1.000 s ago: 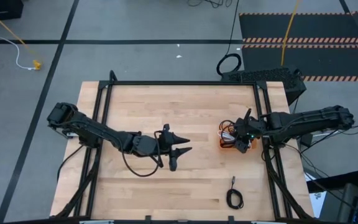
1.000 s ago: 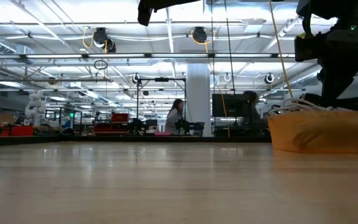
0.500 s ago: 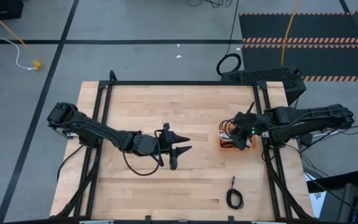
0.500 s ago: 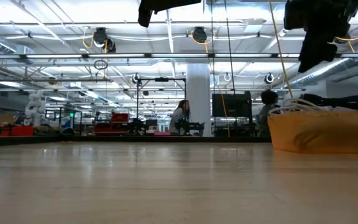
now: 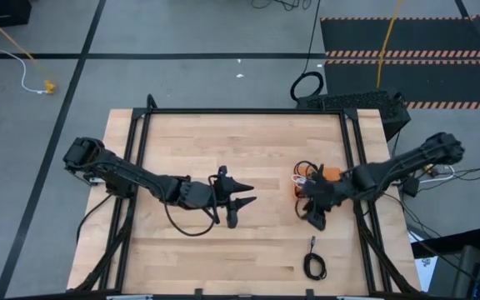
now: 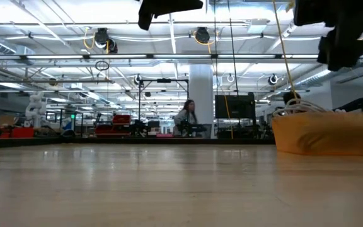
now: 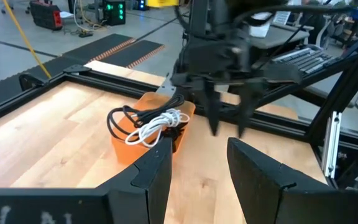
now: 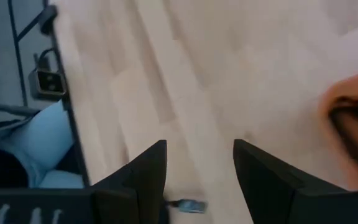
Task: Pick and place USB-C Cables
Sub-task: Put the black charger cable into the bin
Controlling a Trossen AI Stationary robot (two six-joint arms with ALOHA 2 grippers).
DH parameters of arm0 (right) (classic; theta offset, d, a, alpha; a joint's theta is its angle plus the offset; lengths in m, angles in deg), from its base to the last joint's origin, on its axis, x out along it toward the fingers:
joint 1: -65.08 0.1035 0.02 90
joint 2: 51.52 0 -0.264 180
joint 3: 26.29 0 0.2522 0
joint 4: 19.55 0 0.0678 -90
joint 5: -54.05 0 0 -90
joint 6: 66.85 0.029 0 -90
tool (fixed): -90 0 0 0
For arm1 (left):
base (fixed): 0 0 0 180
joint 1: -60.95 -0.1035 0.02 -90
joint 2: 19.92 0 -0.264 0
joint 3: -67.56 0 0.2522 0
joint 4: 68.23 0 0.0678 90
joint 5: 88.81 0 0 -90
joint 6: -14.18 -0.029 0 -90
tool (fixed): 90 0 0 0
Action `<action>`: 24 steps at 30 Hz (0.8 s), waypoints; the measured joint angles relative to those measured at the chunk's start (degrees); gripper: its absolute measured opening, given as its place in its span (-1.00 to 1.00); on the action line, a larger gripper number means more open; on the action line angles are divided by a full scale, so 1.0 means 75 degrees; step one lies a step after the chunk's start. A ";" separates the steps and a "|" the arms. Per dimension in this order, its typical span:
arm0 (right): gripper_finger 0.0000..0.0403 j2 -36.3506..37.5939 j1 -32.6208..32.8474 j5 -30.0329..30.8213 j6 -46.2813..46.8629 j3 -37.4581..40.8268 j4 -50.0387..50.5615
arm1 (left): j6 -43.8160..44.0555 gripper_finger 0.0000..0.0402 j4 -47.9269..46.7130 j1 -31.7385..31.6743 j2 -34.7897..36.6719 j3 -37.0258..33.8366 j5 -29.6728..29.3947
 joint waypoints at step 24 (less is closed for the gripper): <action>-0.13 -0.2266 0.2985 -0.0824 0.4015 0.0003 -0.0968 | 0.0546 -0.22 -0.0492 0.0193 -0.0003 0.0000 0.0012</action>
